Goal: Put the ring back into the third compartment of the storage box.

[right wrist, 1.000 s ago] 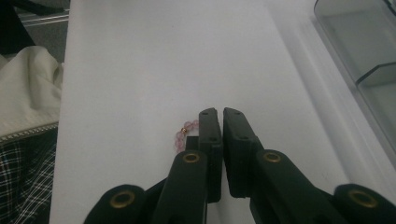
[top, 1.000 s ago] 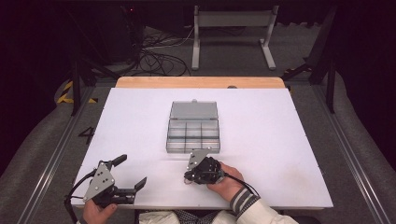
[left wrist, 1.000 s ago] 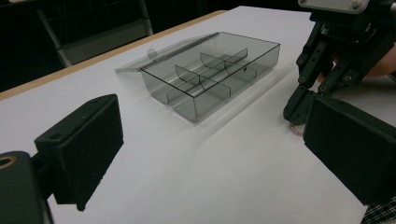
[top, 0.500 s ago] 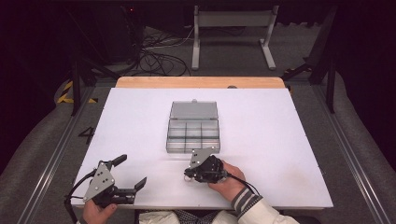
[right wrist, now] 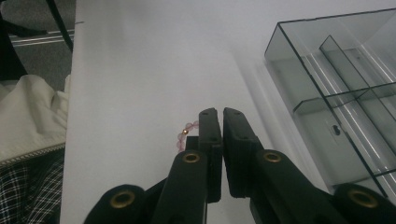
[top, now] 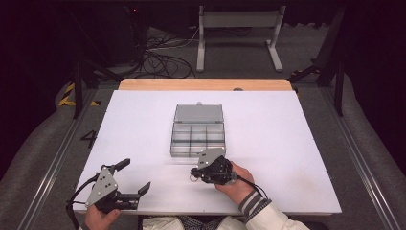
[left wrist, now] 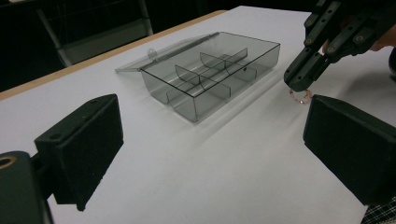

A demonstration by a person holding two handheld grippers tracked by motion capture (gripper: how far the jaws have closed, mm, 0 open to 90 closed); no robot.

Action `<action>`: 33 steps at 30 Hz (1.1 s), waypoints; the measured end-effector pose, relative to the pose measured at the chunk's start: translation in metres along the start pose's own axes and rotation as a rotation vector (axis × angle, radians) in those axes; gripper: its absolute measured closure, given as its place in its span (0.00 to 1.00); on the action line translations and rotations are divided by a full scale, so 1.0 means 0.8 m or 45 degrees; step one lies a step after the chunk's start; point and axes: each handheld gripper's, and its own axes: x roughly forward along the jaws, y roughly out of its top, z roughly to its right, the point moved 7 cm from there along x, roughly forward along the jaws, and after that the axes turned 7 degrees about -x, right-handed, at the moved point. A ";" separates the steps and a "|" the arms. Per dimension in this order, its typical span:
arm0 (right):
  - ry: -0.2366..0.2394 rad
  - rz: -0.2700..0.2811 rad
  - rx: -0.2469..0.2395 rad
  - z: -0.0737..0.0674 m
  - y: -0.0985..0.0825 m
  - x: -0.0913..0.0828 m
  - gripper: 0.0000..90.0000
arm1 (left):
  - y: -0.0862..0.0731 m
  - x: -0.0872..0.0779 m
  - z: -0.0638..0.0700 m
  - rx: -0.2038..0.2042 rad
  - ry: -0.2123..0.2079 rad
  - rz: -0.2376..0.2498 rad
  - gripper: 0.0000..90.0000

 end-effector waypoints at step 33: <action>-0.133 0.008 0.032 0.042 0.014 -0.039 0.96 | 0.000 0.000 -0.001 0.001 0.003 0.001 0.06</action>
